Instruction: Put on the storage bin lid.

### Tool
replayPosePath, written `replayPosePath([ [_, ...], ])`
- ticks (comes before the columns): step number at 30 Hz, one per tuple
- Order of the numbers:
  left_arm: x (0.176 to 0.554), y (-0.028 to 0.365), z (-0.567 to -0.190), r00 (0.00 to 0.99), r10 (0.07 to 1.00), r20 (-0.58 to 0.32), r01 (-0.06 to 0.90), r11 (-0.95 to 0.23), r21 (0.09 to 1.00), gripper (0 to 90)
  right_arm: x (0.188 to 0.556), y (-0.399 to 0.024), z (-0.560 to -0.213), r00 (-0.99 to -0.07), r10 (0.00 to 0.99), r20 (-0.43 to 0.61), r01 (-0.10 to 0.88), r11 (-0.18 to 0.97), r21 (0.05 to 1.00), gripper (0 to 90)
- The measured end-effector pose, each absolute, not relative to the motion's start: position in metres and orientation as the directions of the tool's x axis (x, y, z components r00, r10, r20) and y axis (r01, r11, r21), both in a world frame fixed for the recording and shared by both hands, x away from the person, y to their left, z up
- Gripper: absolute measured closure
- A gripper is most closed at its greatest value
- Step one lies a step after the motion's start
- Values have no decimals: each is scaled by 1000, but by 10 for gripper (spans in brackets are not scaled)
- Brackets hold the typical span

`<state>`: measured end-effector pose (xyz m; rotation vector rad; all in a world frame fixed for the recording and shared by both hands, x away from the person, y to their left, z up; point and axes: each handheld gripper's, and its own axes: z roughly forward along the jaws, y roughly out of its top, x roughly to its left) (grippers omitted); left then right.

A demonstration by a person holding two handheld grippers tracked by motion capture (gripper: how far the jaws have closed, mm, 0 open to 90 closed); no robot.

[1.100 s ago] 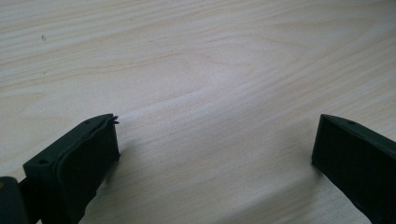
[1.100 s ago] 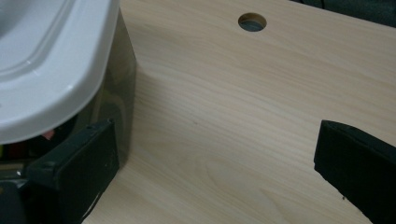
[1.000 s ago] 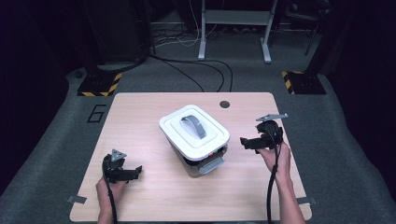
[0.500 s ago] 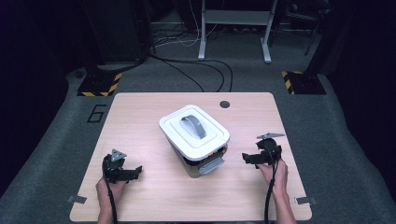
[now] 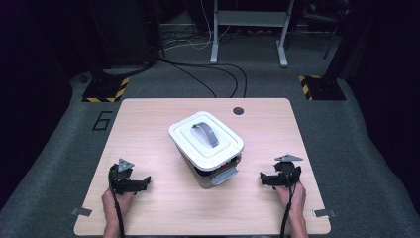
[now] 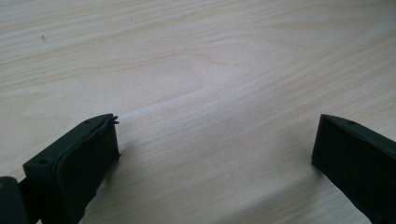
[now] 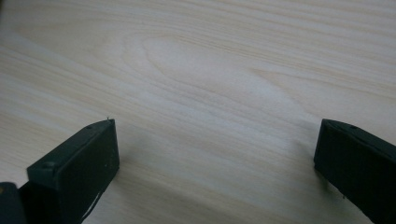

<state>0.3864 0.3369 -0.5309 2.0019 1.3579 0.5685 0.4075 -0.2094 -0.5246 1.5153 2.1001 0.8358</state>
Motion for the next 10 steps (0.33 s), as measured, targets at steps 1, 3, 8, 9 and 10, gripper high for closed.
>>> replayPosePath([
  [1, 386, 337, -531, 370, 929, -5, 650, -255, 716, 3, 406, -210, -527, -328, 945, 5, 676, 231, 700, 0],
  [3, 386, 337, -531, 370, 929, -5, 650, -255, 715, 3, 404, -212, -528, -324, 946, 4, 665, 225, 712, 0],
  [8, 386, 337, -531, 370, 929, -5, 650, -255, 716, 2, 404, -212, -529, -315, 949, 2, 662, 219, 717, 0],
  [9, 386, 337, -531, 369, 929, -5, 650, -255, 716, 2, 404, -212, -529, -315, 949, 2, 662, 218, 717, 0],
  [10, 386, 337, -531, 369, 929, -5, 650, -255, 716, 2, 404, -212, -529, -315, 949, 2, 662, 218, 717, 0],
])
